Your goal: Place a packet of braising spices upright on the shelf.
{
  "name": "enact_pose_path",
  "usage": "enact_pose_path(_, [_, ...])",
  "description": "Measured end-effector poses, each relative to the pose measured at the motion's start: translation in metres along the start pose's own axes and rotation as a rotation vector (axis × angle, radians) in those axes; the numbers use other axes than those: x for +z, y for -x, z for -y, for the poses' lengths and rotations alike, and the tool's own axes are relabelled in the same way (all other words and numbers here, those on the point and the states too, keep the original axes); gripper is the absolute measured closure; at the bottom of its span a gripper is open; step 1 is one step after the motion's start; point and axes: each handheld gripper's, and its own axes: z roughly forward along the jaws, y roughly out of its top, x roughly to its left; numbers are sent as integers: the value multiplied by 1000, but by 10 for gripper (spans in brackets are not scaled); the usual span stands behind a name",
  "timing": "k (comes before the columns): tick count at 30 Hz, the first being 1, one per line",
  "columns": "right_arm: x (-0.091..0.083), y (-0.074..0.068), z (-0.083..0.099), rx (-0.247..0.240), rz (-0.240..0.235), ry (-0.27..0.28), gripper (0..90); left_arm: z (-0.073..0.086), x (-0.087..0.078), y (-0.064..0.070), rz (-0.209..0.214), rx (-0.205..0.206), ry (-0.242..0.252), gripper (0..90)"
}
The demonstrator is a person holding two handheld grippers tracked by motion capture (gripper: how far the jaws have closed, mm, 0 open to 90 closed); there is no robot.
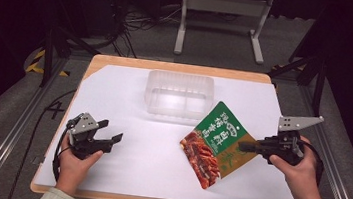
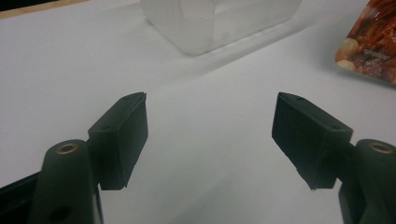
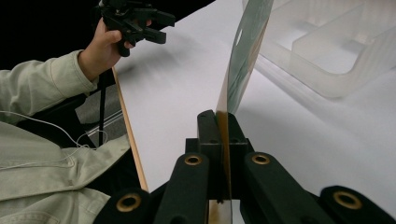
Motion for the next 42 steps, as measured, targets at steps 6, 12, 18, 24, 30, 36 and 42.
enact_pose_path(6, [-2, -7, -10, -19, -16, 11, 900, 1, -1, -3, -4, -9, 1, 278])
enact_pose_path(12, [-6, -9, -21, -29, 4, 24, 900, 1, 0, -2, -3, -7, -3, 278])
enact_pose_path(18, [-12, -6, -30, -20, 7, 51, 900, 1, 1, -3, -7, -4, -7, 277])
enact_pose_path(24, [-14, -3, -43, -23, -5, 71, 900, 2, 1, -3, -3, -8, -8, 277])
enact_pose_path(30, [-10, -1, -59, -28, -13, 78, 900, 3, 1, -4, -6, -10, -8, 277])
enact_pose_path(36, [-8, 2, -74, -34, -10, 88, 900, 4, -1, -5, -7, -14, -10, 276])
enact_pose_path(42, [-5, 9, -91, -23, -17, 98, 900, 8, -3, -4, -9, -19, -15, 276])
